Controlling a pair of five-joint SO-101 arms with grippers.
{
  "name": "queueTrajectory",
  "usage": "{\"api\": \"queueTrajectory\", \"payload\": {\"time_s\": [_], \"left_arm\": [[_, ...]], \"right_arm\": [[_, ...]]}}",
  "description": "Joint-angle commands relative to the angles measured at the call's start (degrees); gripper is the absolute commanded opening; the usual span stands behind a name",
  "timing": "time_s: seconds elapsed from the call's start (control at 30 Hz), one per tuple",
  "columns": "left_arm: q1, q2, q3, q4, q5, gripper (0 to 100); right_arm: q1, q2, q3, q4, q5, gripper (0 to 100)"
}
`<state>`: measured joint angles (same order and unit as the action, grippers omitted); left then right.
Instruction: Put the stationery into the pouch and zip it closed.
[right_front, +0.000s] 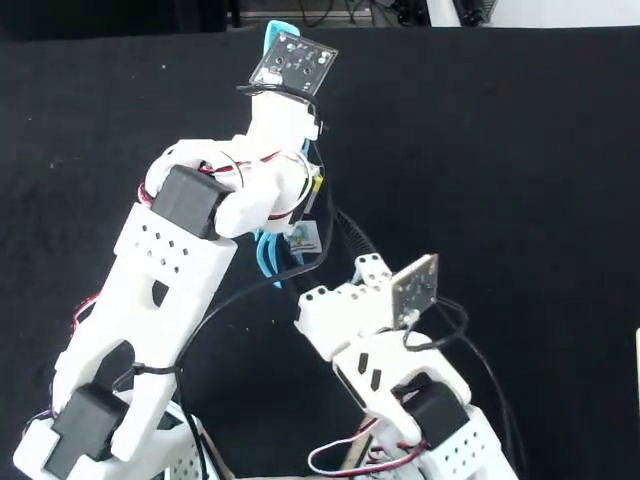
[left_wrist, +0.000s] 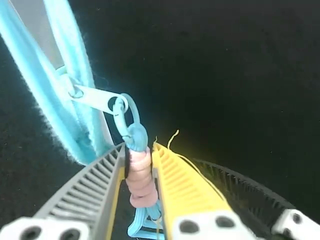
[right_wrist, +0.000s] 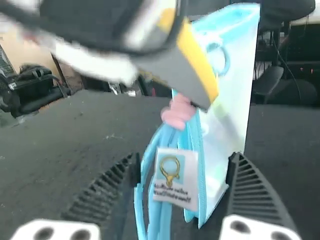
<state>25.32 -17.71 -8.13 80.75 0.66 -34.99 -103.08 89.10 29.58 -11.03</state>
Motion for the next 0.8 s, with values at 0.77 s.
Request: {"api": "queueTrajectory", "payload": {"time_s": [0.77], "left_arm": [[-3.74,-13.27,1.27,-0.70,0.18,3]], "right_arm": [[3.25,-7.52,-6.99,4.66,14.15,1.0]]}}
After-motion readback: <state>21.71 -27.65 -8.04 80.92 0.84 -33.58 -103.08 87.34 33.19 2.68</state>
